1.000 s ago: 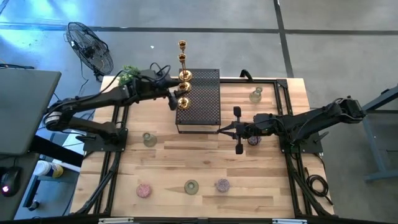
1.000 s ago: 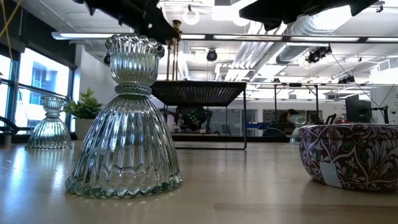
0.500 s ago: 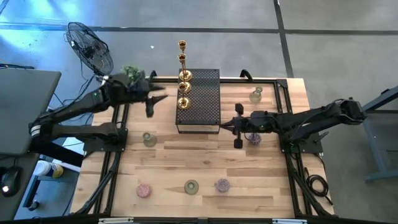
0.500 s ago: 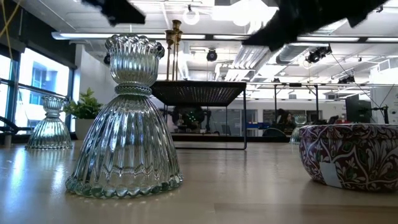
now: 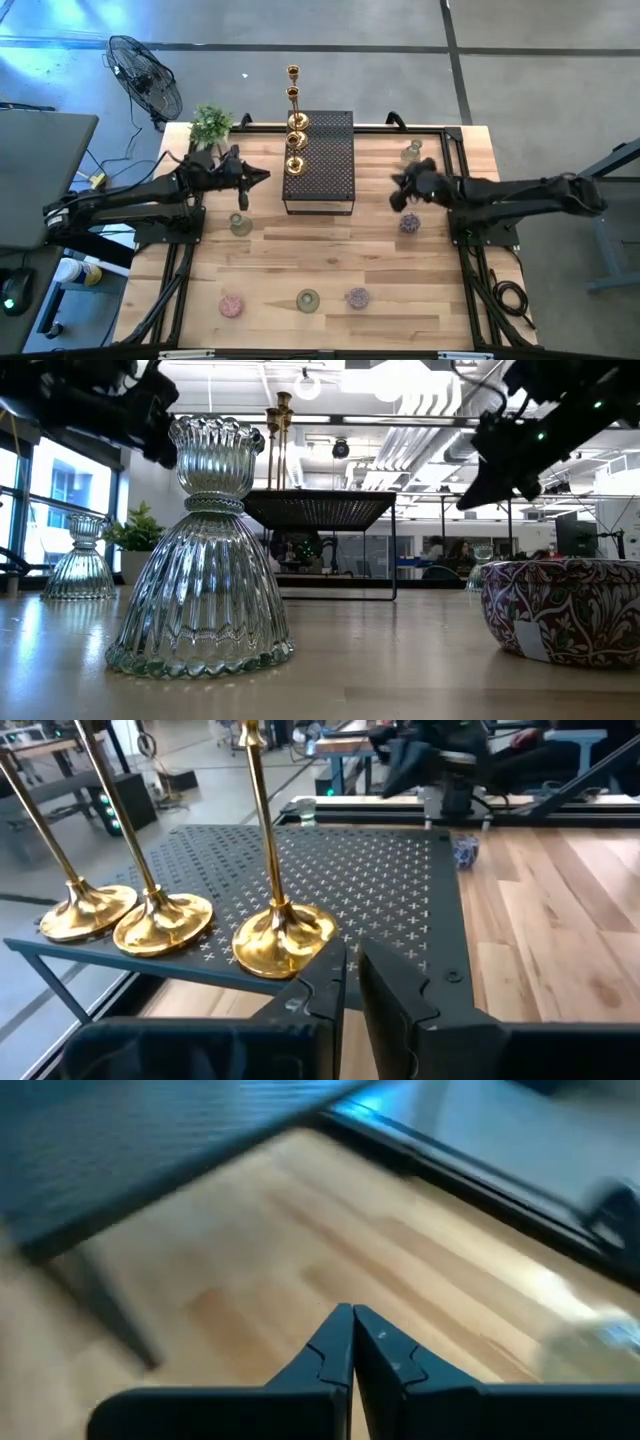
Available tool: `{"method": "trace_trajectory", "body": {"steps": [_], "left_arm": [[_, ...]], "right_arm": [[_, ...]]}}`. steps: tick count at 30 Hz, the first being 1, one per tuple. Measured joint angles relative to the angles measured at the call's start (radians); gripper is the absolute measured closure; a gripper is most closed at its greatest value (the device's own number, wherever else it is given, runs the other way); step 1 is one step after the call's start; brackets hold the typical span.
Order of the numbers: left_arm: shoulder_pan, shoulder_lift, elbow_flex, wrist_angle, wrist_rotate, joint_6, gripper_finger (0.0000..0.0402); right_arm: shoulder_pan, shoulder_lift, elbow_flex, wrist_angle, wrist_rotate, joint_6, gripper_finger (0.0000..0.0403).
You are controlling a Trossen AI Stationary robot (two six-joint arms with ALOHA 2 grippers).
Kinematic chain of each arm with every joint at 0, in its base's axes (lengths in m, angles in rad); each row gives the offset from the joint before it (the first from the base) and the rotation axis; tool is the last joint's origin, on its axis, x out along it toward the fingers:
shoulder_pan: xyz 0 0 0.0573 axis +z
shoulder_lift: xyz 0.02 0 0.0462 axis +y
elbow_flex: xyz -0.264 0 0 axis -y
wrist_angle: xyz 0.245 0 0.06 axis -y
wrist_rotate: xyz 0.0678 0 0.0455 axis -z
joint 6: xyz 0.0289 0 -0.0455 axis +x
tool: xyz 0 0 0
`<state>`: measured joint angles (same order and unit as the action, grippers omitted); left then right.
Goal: Pick & Place candle stick holders
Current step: Put the top transparent candle holder on the shelf
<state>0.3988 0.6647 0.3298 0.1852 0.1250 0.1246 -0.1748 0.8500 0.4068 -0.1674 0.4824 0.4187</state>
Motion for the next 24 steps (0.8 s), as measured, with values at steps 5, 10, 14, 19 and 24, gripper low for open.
{"method": "trace_trajectory", "body": {"steps": [5,10,14,19,24], "left_arm": [[0.000,0.000,-0.019,0.024,-0.002,0.002,0.0371],[0.000,0.001,-0.019,0.009,-0.003,0.002,0.0371],[0.000,0.001,-0.019,0.004,-0.002,0.002,0.0371],[0.000,0.001,-0.019,0.004,-0.003,0.001,0.0371],[0.000,0.001,-0.019,0.004,-0.003,-0.002,0.0371]], "right_arm": [[-0.254,-0.005,0.000,-0.073,-0.093,0.059,0.0374],[-0.416,-0.004,0.000,-0.147,-0.126,0.088,0.0292],[-0.484,0.008,0.000,-0.178,-0.095,0.101,0.0218],[-0.540,0.095,0.000,-0.077,-0.061,0.097,0.0143],[-0.595,0.217,0.000,0.076,-0.049,0.073,0.0111]]}}
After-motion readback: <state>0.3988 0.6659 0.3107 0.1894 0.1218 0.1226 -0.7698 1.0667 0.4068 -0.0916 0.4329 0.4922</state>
